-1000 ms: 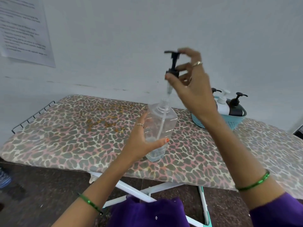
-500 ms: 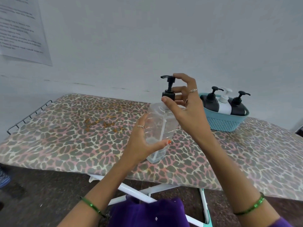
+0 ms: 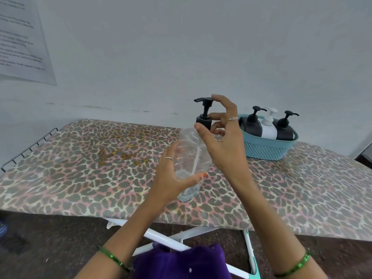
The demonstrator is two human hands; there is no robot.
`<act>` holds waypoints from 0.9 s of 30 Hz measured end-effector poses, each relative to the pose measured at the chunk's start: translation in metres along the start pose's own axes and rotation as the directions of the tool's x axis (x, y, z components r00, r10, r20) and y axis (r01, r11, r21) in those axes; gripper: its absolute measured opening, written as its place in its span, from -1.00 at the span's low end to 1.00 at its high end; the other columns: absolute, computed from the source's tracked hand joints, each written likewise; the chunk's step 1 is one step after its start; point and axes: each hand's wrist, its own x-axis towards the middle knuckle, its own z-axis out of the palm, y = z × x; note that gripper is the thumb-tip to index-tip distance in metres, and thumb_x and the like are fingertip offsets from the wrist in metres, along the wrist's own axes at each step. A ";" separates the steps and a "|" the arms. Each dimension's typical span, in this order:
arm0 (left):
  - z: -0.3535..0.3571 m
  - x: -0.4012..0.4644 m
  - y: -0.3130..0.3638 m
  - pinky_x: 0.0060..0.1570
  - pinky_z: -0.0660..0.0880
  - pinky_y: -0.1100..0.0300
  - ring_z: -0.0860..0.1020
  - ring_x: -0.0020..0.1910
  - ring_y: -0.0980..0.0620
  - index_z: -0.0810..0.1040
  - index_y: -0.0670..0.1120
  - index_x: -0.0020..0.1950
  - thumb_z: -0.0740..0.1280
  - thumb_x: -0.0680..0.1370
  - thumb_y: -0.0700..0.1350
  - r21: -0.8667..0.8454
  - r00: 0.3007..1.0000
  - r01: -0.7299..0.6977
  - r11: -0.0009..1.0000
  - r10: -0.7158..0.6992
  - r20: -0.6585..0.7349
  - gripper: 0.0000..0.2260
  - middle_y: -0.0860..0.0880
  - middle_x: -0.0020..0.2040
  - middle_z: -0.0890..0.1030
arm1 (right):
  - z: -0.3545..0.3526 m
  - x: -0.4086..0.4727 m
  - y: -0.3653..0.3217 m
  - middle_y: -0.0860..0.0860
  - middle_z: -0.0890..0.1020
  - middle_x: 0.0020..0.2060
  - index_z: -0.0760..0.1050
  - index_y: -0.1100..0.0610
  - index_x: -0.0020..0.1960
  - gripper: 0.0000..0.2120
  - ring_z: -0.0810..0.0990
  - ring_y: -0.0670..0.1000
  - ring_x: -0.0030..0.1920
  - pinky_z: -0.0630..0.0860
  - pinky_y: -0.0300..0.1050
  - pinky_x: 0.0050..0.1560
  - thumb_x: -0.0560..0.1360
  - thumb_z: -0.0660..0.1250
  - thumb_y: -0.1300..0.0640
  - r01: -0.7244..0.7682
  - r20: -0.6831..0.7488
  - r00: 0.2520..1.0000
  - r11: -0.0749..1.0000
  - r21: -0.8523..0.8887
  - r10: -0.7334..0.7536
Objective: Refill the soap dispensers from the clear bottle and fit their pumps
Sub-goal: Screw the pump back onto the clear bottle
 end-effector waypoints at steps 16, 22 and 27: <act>-0.004 -0.005 -0.003 0.14 0.32 0.56 0.35 0.27 0.46 0.19 0.42 0.28 0.59 0.30 0.11 -0.019 0.999 -0.028 0.999 0.028 -0.022 -0.26 0.32 0.29 0.37 | -0.005 0.013 -0.005 -0.12 0.58 -0.12 0.57 0.01 0.10 -0.79 0.53 -0.09 -0.06 0.49 -0.19 0.08 0.48 0.42 0.05 -0.261 0.213 0.943 0.965 -0.003 0.256; 0.000 -0.007 -0.005 0.24 0.36 0.42 0.39 0.32 0.29 0.24 0.24 0.40 0.50 0.28 0.23 0.005 0.998 -0.040 0.999 0.041 -0.049 -0.24 0.15 0.33 0.43 | 0.016 -0.007 -0.006 -0.05 0.56 0.03 0.54 0.02 0.14 -0.71 0.54 -0.10 0.00 0.45 -0.26 0.07 0.45 0.44 0.01 -0.217 -0.077 0.974 0.974 -0.058 0.212; 0.000 -0.008 -0.007 0.33 0.39 0.22 0.38 0.35 0.23 0.25 0.25 0.40 0.50 0.27 0.25 0.034 0.999 -0.037 0.999 0.038 -0.037 -0.24 0.18 0.33 0.42 | 0.020 -0.011 -0.009 -0.09 0.59 -0.13 0.45 0.08 0.01 -0.68 0.54 -0.24 -0.13 0.42 -0.46 -0.11 0.38 0.51 0.04 -0.240 -0.129 0.959 0.966 0.100 0.251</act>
